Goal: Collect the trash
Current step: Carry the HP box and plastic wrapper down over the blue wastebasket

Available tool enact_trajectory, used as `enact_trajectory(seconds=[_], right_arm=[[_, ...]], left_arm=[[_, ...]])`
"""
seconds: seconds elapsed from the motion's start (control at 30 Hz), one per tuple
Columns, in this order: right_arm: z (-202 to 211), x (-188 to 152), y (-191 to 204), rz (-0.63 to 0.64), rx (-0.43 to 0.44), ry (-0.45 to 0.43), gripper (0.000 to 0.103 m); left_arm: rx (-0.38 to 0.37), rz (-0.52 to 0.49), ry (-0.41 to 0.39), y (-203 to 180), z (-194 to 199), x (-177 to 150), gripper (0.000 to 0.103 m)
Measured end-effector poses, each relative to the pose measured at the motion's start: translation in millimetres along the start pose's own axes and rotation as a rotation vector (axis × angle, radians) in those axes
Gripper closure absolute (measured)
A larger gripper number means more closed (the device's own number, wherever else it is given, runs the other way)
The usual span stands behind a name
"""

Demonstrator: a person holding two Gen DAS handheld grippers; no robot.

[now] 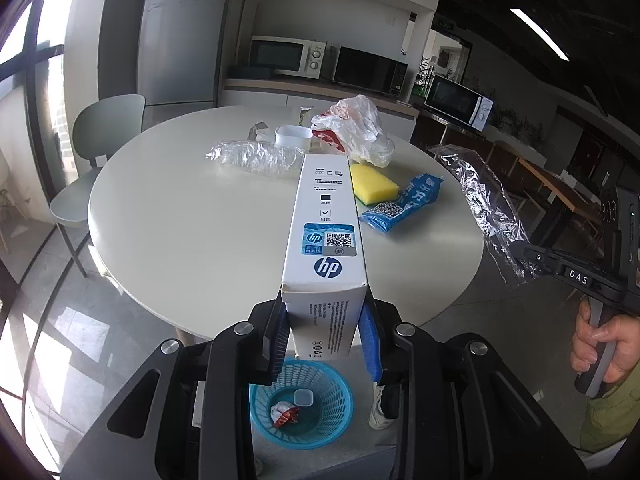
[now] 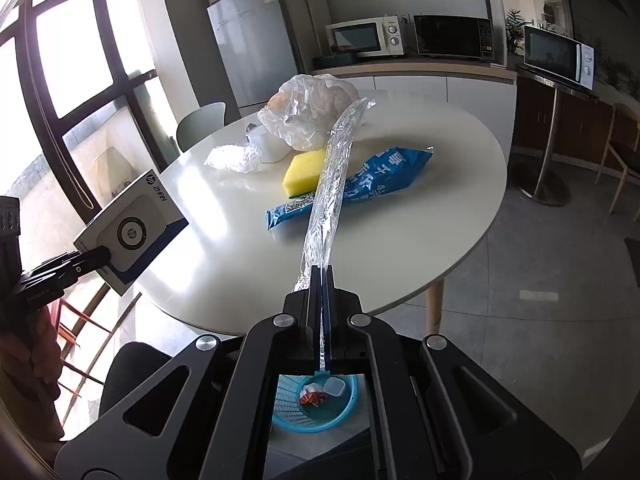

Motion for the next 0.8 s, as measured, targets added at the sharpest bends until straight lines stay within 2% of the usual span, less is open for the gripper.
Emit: enact_trajectory(seconds=[0.17,0.3,0.4,0.67,0.8], right_arm=[[19.8,-23.2,-3.0,0.018,-0.003,0.017,0.102],[41.9,-36.3,2.8,0.056,0.016,0.012,0.102],[56.5,-40.0,5.3,0.079,0.041,0.020,0.102],[74.9,-78.9,23.1,0.136,0.151,0.119,0.102],[80.8,-96.0,33.6,0.183,0.183,0.160,0.102]], left_arm=[[0.018,-0.009,0.020,-1.1,14.8,-19.3,0.073],[-0.036,-0.028,0.015,-12.1,34.8,-31.6,0.073],[-0.035,-0.066,0.030,-21.0,43.7,-41.0,0.073],[-0.015,-0.064,0.110,-19.1,42.7,-69.6,0.073],[-0.061,-0.062,0.142,-21.5,43.7,-82.4,0.073]])
Point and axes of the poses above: each gripper's, at about its wrist camera, not at the fingertips, and z roughly against the way its jaws point, y to its left, x to its top, the point moved 5 cm from there along -z, roughly the way its jaws point, and after that the axes turned 3 degrees about -x, right-handed, at the moved point
